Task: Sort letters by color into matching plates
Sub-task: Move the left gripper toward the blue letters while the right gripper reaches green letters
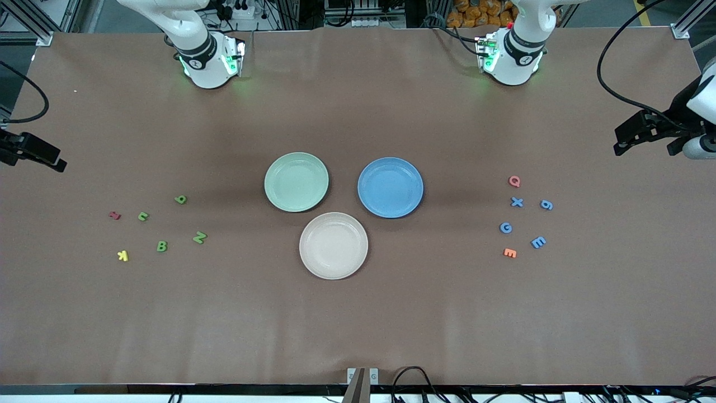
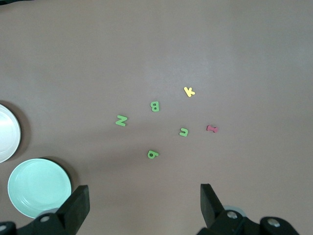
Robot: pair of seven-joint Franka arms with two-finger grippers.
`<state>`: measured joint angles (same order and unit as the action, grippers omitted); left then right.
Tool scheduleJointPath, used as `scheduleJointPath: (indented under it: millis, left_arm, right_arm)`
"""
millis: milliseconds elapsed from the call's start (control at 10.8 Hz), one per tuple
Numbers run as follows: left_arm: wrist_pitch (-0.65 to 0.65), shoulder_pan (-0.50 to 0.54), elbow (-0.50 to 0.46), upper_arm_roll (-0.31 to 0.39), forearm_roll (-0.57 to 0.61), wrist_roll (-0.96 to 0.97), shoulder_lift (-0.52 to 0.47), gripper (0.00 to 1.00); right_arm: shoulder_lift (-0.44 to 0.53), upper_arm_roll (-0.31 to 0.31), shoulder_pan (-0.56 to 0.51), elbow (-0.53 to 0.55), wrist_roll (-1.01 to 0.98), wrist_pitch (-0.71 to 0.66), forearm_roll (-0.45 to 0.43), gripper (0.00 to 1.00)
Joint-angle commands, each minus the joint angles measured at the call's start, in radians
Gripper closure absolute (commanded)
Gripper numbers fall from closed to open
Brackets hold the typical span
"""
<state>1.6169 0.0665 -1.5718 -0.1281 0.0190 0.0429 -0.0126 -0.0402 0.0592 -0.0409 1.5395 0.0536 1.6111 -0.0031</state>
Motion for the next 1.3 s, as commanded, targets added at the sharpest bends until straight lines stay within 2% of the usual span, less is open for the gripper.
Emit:
scheduleJointPath:
  millis: [0, 279, 558, 1023, 1209]
  left_arm:
    - [-0.014, 0.006, 0.004, -0.005, -0.019, -0.011, -0.004, 0.00]
    - [-0.014, 0.009, 0.001, -0.004, -0.019, -0.018, 0.000, 0.00]
    - [0.001, 0.019, -0.040, -0.004, -0.021, 0.000, 0.006, 0.00]
    - [0.132, 0.016, -0.138, -0.005, -0.014, -0.015, 0.063, 0.00]
    - [0.223, 0.018, -0.210, -0.005, -0.014, -0.015, 0.066, 0.00]
  right_arm:
    - [0.002, -0.007, -0.007, 0.002, 0.008, 0.004, -0.006, 0.00]
    - [0.002, -0.007, -0.007, 0.002, 0.009, 0.006, -0.006, 0.00]
    - [0.002, -0.007, -0.007, 0.001, 0.009, 0.007, -0.006, 0.00]
    - [0.002, -0.007, -0.010, 0.002, 0.009, 0.013, -0.005, 0.00]
    - [0.000, -0.007, -0.011, 0.005, 0.014, 0.012, -0.003, 0.00]
